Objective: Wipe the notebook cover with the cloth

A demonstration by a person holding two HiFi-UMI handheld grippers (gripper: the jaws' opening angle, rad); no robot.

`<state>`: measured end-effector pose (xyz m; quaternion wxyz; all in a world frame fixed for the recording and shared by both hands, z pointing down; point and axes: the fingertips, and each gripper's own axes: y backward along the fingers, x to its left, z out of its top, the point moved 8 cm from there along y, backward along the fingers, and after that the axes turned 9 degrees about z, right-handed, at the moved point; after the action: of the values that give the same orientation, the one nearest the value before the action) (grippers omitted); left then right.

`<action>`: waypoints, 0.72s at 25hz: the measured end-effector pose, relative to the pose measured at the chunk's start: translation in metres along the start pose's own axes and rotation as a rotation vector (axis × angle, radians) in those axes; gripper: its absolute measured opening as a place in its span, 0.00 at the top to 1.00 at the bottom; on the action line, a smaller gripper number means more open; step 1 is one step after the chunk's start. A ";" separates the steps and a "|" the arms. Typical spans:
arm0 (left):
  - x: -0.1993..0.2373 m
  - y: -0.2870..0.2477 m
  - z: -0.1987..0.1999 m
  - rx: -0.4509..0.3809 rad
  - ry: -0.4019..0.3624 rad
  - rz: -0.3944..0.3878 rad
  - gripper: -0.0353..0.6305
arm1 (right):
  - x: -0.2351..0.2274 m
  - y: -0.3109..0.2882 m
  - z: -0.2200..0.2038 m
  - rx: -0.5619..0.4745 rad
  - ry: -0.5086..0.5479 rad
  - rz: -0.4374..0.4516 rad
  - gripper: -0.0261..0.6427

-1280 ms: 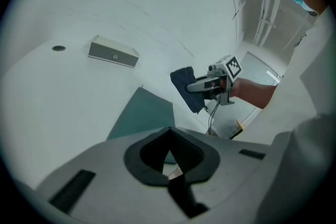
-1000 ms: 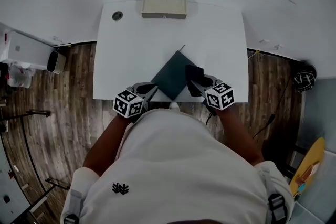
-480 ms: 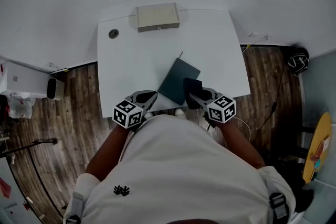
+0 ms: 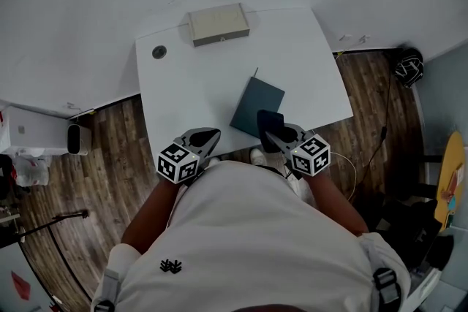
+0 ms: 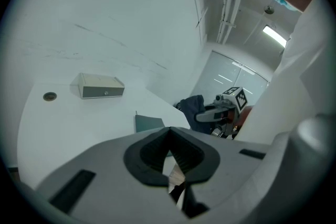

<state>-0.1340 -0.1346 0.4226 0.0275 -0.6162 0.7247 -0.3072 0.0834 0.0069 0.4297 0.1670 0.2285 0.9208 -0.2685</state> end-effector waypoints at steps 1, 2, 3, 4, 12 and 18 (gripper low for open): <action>0.003 0.004 -0.003 0.003 0.002 -0.001 0.94 | 0.005 -0.002 -0.001 -0.006 0.002 -0.008 0.86; 0.007 0.007 -0.007 0.008 0.005 -0.002 0.94 | 0.010 -0.003 -0.001 -0.014 0.002 -0.017 0.86; 0.010 0.010 -0.010 0.012 0.008 -0.003 0.94 | 0.014 -0.004 -0.002 -0.022 0.003 -0.025 0.86; 0.012 0.013 -0.012 0.014 0.009 -0.006 0.94 | 0.019 -0.005 -0.002 -0.028 0.005 -0.033 0.86; 0.021 0.028 -0.022 0.024 -0.003 -0.041 0.94 | 0.049 -0.015 -0.013 -0.031 0.009 -0.064 0.87; 0.022 0.029 -0.026 0.022 0.009 -0.051 0.94 | 0.060 -0.016 -0.013 -0.013 0.030 -0.063 0.87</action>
<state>-0.1752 -0.1426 0.4374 0.0229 -0.6328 0.7054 -0.3187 0.0221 0.0218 0.4210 0.1458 0.2022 0.9317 -0.2643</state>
